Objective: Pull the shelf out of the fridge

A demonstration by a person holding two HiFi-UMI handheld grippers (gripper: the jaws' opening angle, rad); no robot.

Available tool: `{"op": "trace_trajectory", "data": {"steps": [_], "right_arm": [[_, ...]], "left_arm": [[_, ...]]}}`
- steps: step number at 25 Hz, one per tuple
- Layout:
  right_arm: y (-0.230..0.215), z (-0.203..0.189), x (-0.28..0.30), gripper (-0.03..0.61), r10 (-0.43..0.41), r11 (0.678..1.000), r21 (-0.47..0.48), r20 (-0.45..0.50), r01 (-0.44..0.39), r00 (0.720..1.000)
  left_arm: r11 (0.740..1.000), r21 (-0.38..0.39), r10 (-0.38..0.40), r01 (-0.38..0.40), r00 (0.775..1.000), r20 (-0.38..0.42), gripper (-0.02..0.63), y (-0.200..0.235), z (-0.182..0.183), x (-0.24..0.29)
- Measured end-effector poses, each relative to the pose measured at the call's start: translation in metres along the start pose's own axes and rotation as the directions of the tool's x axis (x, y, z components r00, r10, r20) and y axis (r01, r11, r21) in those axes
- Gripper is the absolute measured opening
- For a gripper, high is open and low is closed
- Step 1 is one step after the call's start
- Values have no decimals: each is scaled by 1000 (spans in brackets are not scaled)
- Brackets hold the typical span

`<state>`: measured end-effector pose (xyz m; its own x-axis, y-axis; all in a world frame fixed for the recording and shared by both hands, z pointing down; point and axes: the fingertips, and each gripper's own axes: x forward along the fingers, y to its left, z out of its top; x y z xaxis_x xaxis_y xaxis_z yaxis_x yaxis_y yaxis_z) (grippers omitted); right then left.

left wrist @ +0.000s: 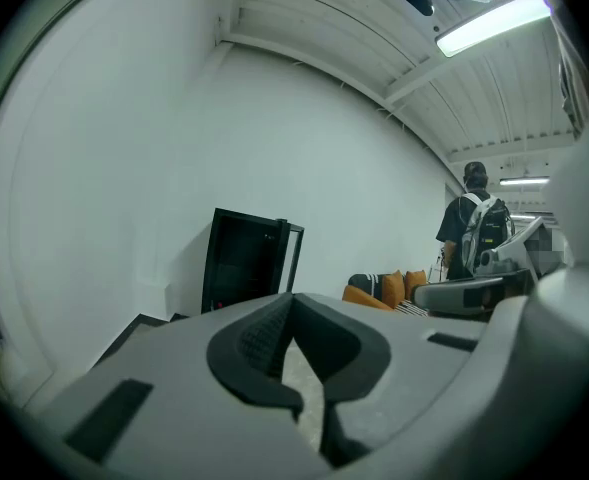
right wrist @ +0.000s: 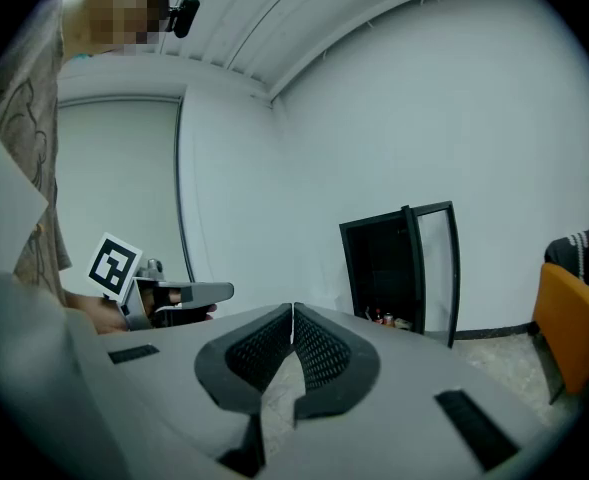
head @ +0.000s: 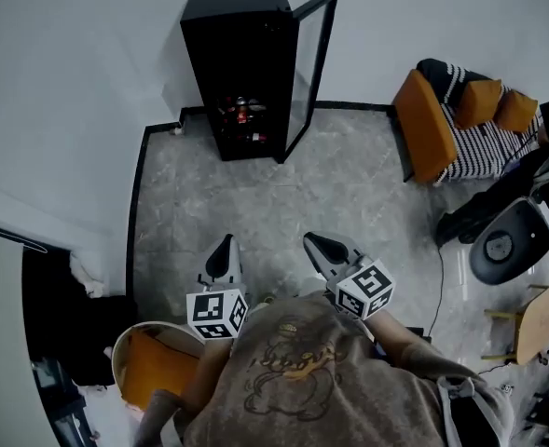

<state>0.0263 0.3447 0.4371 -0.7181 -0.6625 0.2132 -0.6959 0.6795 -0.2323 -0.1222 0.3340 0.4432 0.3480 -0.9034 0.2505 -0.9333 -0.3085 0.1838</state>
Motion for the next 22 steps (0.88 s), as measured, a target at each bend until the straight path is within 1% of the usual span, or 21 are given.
{"op": "trace_trajectory", "data": {"steps": [6,11,15,19,22], "right_arm": [[9,-3,5,21,-32,999,1,-15,32,999],[3,3,16,21,-56,998,7,12,56,998],[-3,3,28,21,-49,999,3,21,49,999],[-7,3,38,21,-49,999,0,31,49,998],[-18,6,46,21,-50,999,2,32,50,998]], "left_arm": [[1000,-16,-20,20,1000,-9,3,13,-5,1],[999,-15,-30,30,1000,1,3,19,-3,11],[999,-10,-37,37,999,9,3,23,-1,24],[1000,-18,-25,25,1000,12,3,32,-2,33],[1000,-20,-20,20,1000,7,3,35,0,47]]}}
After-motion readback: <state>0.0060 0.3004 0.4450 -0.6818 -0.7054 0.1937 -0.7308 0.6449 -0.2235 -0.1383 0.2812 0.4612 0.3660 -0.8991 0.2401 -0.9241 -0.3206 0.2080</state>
